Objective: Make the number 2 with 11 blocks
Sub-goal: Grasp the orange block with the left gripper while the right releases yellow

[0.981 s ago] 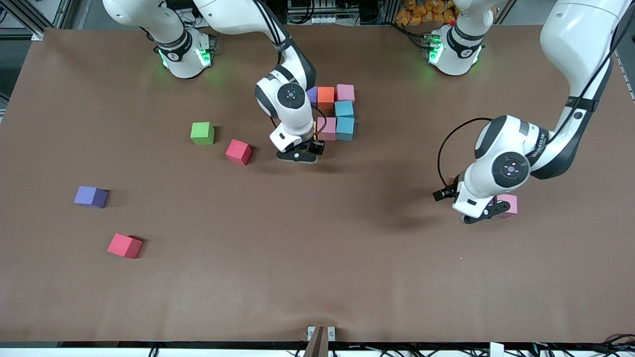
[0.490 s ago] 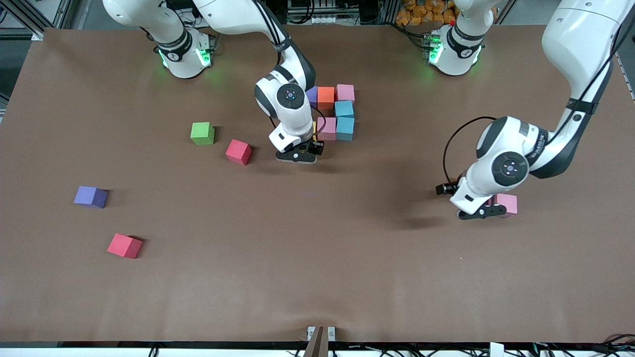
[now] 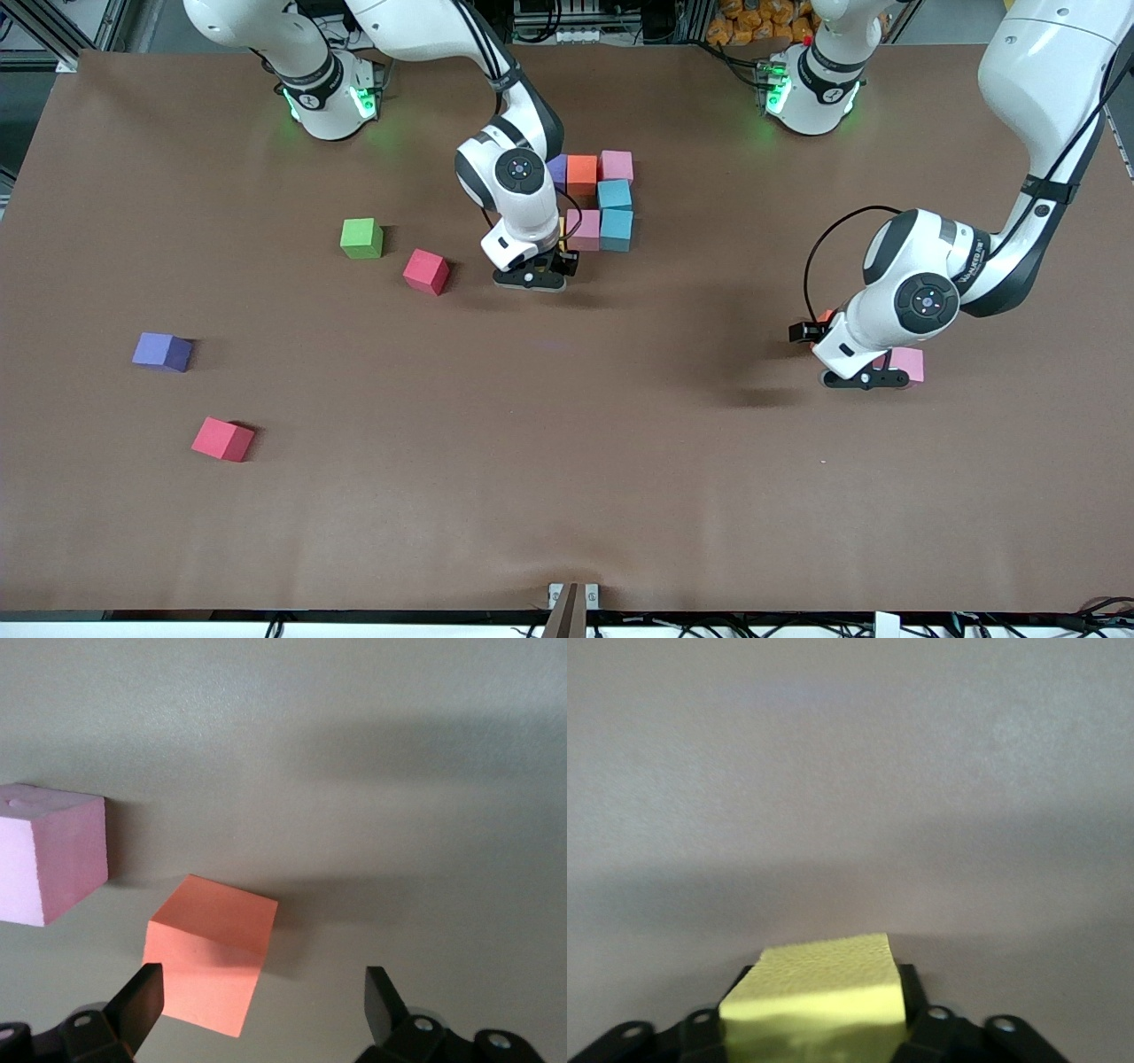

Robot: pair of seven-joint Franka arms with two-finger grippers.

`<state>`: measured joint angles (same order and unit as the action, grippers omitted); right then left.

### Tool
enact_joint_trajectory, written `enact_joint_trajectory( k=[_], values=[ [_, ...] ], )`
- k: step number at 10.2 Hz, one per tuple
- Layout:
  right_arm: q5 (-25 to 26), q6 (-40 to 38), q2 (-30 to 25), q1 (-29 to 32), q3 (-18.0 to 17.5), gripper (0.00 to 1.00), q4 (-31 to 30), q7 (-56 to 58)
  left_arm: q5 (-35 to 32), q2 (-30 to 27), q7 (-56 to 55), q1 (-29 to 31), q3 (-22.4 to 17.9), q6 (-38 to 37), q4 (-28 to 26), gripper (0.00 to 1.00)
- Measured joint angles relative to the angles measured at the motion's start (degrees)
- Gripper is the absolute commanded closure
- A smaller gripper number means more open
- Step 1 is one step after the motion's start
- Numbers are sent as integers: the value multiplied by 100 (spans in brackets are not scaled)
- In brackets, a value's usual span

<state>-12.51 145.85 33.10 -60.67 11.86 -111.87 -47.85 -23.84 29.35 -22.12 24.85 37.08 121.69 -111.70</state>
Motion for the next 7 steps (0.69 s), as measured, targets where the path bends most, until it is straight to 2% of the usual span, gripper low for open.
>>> enact_joint_trajectory(
  k=[3,7],
  values=[
    [0,-11,4,-1,35,0,-50,0,-3,-2,661,376,-3,283,-180,0],
    [0,6,-18,78,61,0,-20,0,-4,-2,788,487,5,410,-351,0]
  ],
)
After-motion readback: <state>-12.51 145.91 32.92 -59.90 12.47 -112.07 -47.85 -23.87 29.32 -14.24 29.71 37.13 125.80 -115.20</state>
